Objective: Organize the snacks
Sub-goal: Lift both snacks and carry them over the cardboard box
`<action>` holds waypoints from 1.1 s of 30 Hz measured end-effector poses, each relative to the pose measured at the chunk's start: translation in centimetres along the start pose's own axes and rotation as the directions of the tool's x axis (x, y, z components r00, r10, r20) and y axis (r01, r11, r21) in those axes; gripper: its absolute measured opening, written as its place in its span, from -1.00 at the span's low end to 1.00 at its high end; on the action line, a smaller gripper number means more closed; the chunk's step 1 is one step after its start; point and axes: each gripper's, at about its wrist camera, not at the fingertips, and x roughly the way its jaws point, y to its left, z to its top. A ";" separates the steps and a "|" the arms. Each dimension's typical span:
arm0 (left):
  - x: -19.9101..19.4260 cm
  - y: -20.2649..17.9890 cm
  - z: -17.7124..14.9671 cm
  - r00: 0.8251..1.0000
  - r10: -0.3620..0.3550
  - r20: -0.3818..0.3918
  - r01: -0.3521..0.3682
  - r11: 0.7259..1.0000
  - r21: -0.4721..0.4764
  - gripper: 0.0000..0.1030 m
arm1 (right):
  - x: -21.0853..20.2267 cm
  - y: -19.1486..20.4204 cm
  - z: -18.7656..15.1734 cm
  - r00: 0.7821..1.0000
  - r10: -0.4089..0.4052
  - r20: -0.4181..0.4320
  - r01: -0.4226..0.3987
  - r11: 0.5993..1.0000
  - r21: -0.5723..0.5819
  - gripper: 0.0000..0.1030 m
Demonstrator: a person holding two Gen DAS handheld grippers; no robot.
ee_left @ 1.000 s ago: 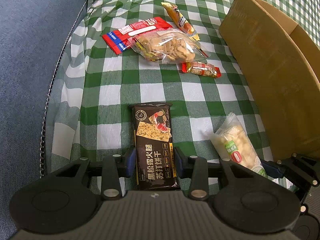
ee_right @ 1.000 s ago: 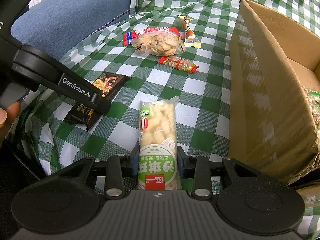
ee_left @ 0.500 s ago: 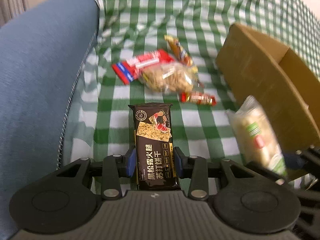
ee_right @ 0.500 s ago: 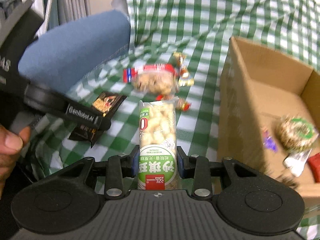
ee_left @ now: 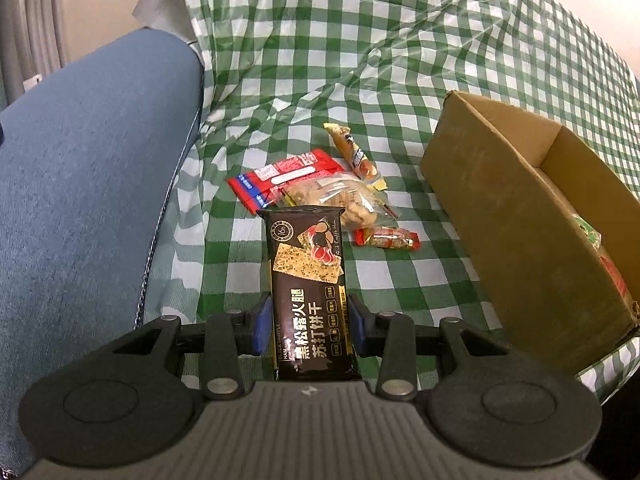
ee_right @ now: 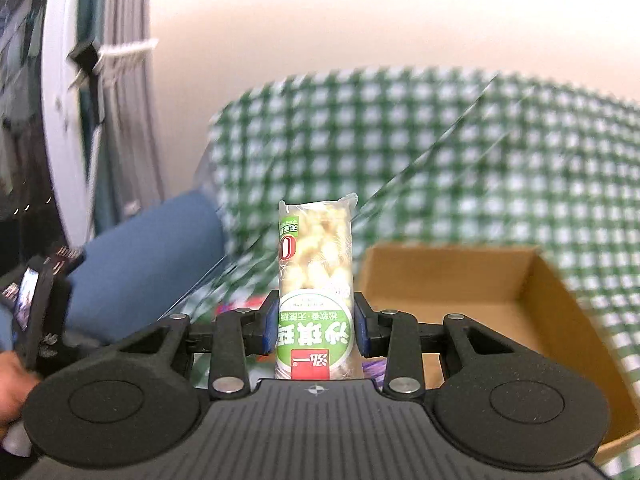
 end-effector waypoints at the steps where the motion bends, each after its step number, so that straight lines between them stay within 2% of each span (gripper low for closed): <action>1: -0.1 -0.2 0.0 1.000 0.001 0.006 -0.001 1.000 0.006 -0.17 | -0.6 -1.1 0.0 0.999 -0.025 0.021 0.025 1.000 -0.007 -0.27; 3: -0.1 -0.3 0.0 1.000 0.006 0.014 -0.006 1.000 0.016 -0.17 | -1.5 -3.5 -0.2 0.995 -0.080 0.055 0.081 0.997 -0.009 -0.27; 7: -0.1 -0.6 0.1 0.999 0.023 0.027 -0.024 0.999 0.028 -0.17 | -2.1 -9.0 -1.3 0.981 -0.177 0.078 0.172 0.983 0.071 -0.27; 10: 0.0 -0.9 0.1 0.999 0.042 0.028 -0.044 0.998 0.048 -0.17 | -2.0 -12.2 -2.6 0.984 -0.172 0.046 0.159 0.965 0.209 -0.27; 12: 0.0 -1.2 0.1 0.998 0.055 0.029 -0.056 0.997 0.061 -0.17 | -2.2 -13.1 -2.8 0.983 -0.173 0.063 0.153 0.959 0.238 -0.27; 17: 0.4 -1.2 0.3 0.997 0.072 0.027 -0.074 0.995 0.065 -0.17 | -1.7 -14.1 -3.2 0.986 -0.154 0.070 0.133 0.961 0.243 -0.27; 23: 0.1 -1.5 0.3 0.993 0.105 0.049 -0.108 0.992 0.067 -0.17 | -2.8 -13.4 -3.4 0.987 -0.137 0.087 0.117 0.971 0.207 -0.27; 30: -2.0 -2.5 0.0 0.985 0.089 0.147 -0.100 0.993 0.066 -0.17 | -2.8 -14.0 -2.7 0.983 -0.163 0.087 0.148 0.977 0.154 -0.27; 33: -3.6 -3.8 -0.4 0.979 0.055 0.198 -0.070 0.995 0.071 -0.17 | -3.1 -14.3 -2.2 0.973 -0.187 0.134 0.173 0.979 0.110 -0.27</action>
